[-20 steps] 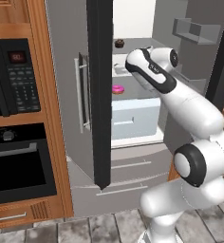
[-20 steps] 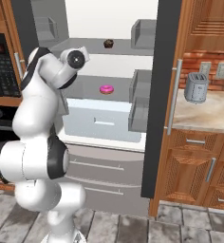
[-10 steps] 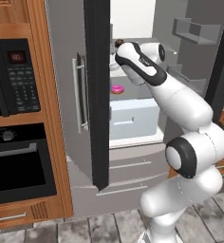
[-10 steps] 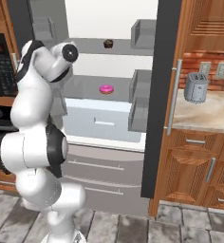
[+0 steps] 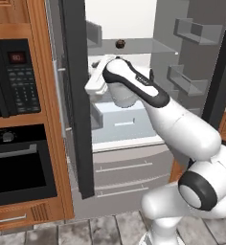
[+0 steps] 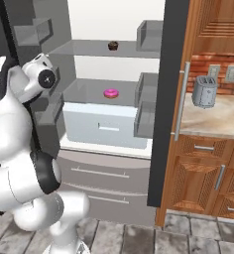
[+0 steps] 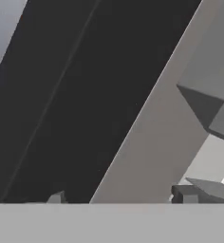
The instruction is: Take the cupcake and donut from the fridge and place them on the empty tray on the dining counter.
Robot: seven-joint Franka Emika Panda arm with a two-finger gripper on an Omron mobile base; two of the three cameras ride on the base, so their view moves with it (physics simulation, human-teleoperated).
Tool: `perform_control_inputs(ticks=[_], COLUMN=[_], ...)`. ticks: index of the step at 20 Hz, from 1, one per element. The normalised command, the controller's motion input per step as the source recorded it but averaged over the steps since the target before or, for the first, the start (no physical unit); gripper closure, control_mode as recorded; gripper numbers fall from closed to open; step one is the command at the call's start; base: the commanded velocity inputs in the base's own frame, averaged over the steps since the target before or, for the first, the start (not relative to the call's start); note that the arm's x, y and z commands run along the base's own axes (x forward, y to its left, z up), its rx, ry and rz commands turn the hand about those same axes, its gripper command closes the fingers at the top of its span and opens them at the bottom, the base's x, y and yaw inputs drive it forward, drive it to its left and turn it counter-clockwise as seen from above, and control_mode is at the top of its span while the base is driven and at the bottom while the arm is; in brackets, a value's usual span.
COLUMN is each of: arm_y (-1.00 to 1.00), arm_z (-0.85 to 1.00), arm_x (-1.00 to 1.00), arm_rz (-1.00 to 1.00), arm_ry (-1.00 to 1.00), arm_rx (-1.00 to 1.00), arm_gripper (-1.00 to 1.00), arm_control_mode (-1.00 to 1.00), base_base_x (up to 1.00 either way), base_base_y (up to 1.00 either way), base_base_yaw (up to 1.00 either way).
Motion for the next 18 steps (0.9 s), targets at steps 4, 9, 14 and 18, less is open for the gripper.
perform_control_inputs(ticks=[4,9,14,18], arm_y=[0.48,-0.27,-0.91,-1.0], arm_z=[0.36,0.58,0.64,0.49], arm_x=[-0.83,-1.0,-1.0,-0.72], arm_rz=[0.03,0.0,-0.02,-0.19], arm_ry=[-0.03,0.0,0.01,0.41], arm_rx=[0.0,0.0,0.02,0.0], arm_gripper=[-1.0,-1.0,-1.0,-1.0], arm_control_mode=[-1.0,-1.0,-1.0,-1.0], base_base_x=[0.0,0.0,0.0,0.0], base_base_y=[0.0,0.0,0.0,0.0], base_base_yaw=[0.0,0.0,0.0,0.0])
